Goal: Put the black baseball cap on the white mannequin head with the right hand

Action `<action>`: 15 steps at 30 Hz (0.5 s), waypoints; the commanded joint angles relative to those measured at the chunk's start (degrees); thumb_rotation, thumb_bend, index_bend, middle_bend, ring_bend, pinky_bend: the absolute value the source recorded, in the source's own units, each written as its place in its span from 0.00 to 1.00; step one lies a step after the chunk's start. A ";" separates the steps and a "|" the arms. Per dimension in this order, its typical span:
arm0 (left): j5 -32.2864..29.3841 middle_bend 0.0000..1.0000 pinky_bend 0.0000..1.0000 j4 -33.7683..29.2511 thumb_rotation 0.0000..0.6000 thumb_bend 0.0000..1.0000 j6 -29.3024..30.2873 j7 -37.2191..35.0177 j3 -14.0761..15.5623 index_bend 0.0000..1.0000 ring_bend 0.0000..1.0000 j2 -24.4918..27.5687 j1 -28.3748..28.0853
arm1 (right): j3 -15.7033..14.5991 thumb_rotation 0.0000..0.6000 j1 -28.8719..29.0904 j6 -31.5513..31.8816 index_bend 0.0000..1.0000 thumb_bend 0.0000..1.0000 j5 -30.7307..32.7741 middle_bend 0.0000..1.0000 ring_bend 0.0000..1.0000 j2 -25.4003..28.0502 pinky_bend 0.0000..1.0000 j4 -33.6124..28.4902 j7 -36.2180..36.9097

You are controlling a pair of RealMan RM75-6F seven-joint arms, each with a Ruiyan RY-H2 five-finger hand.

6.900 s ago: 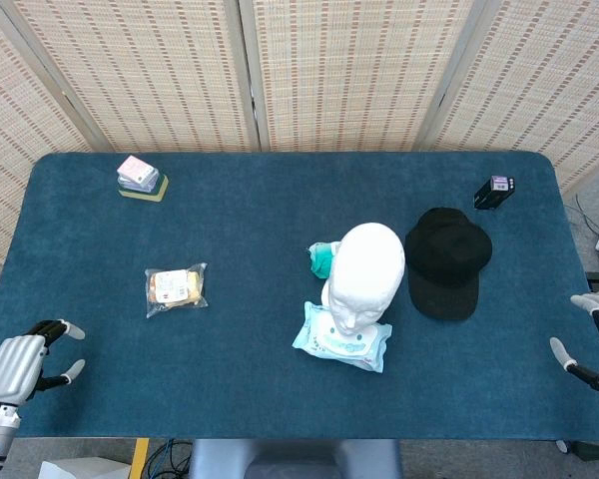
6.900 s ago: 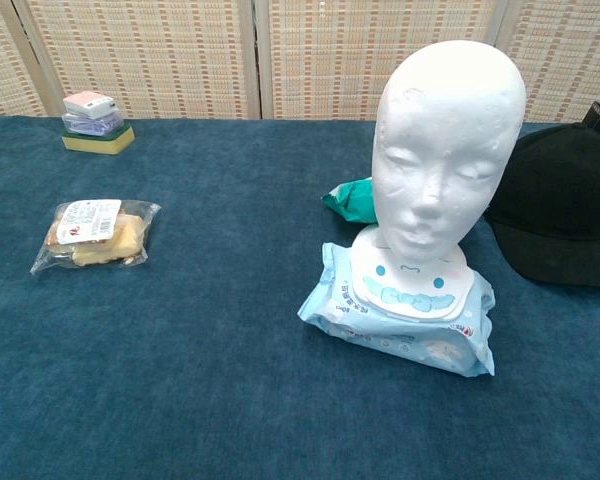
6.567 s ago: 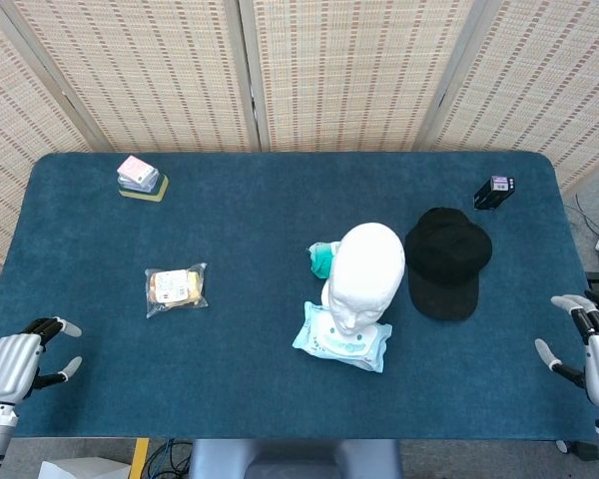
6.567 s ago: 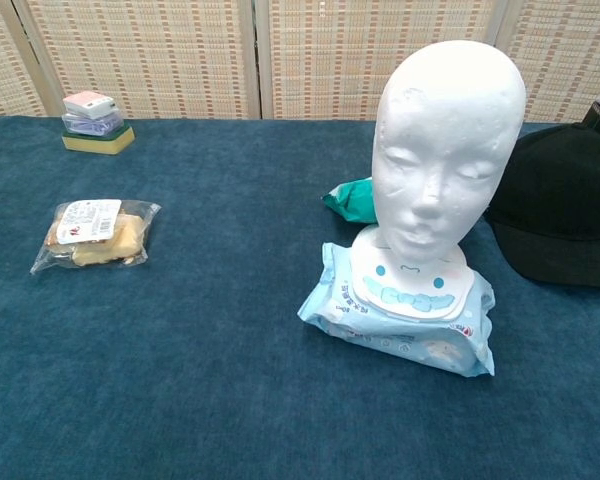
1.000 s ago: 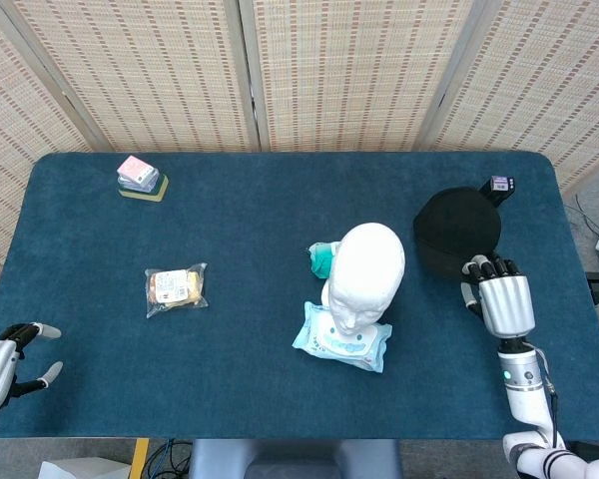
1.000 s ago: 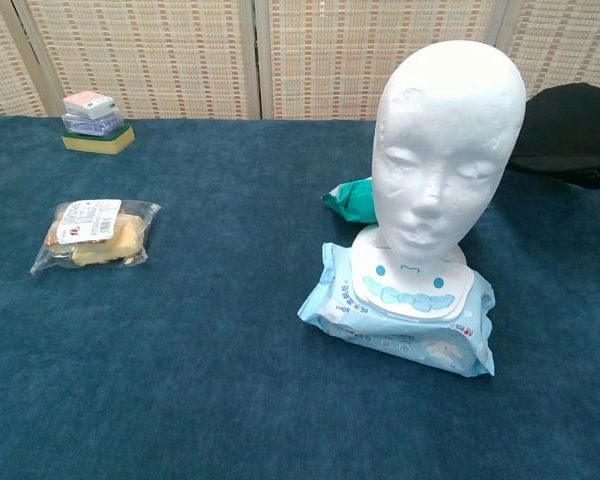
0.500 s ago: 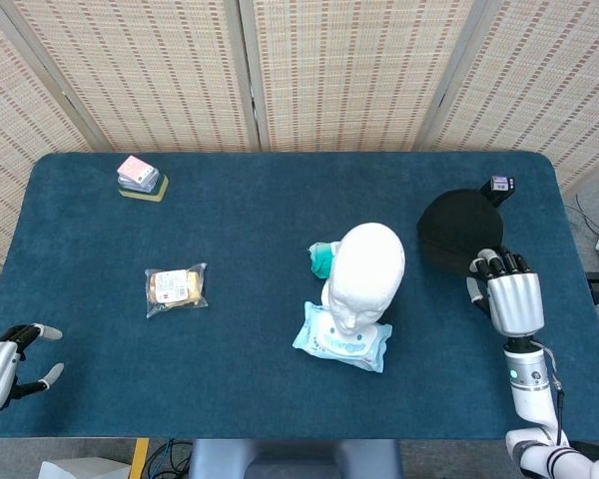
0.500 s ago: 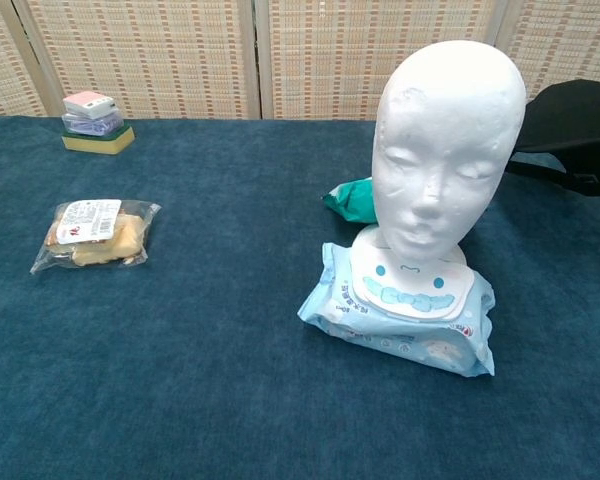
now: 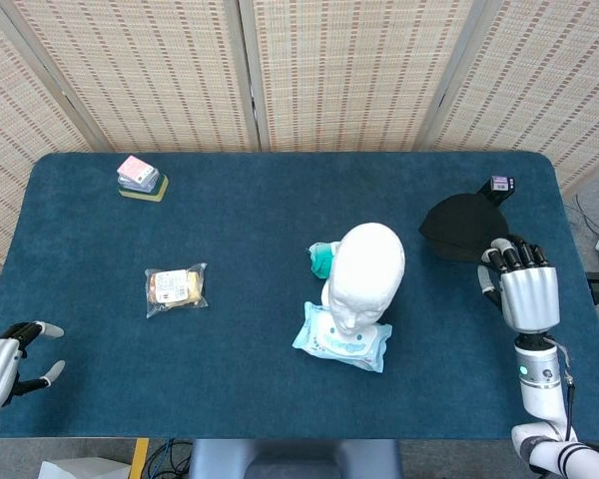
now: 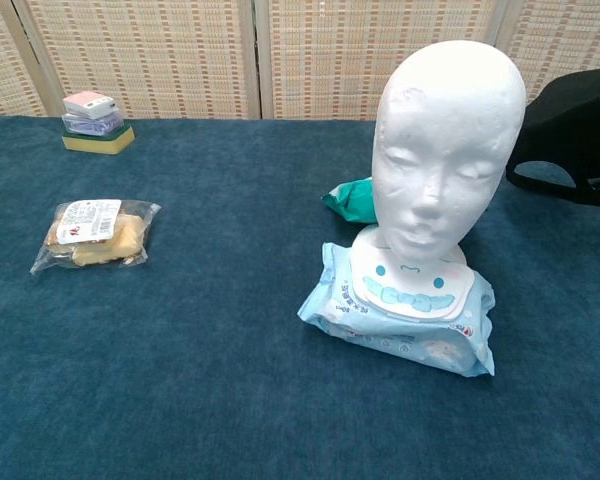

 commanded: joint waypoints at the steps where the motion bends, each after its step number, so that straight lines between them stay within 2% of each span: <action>1: 0.19 0.41 0.51 -0.23 1.00 0.22 0.32 0.15 0.14 0.38 0.30 0.09 0.22 | 0.87 1.00 0.11 1.30 0.77 0.44 -0.44 0.44 0.30 2.40 0.44 -3.15 -2.36; 7: 0.09 0.41 0.51 -0.29 1.00 0.22 0.14 0.37 0.10 0.38 0.30 0.04 0.11 | 1.64 1.00 0.00 2.41 0.79 0.44 -0.96 0.44 0.30 5.49 0.44 -7.61 -5.44; 15: -0.13 0.41 0.51 -0.23 1.00 0.22 -0.11 0.44 -0.02 0.38 0.30 -0.04 -0.05 | 2.07 1.00 -0.10 3.13 0.80 0.44 -1.54 0.44 0.30 7.28 0.44 -9.96 -7.71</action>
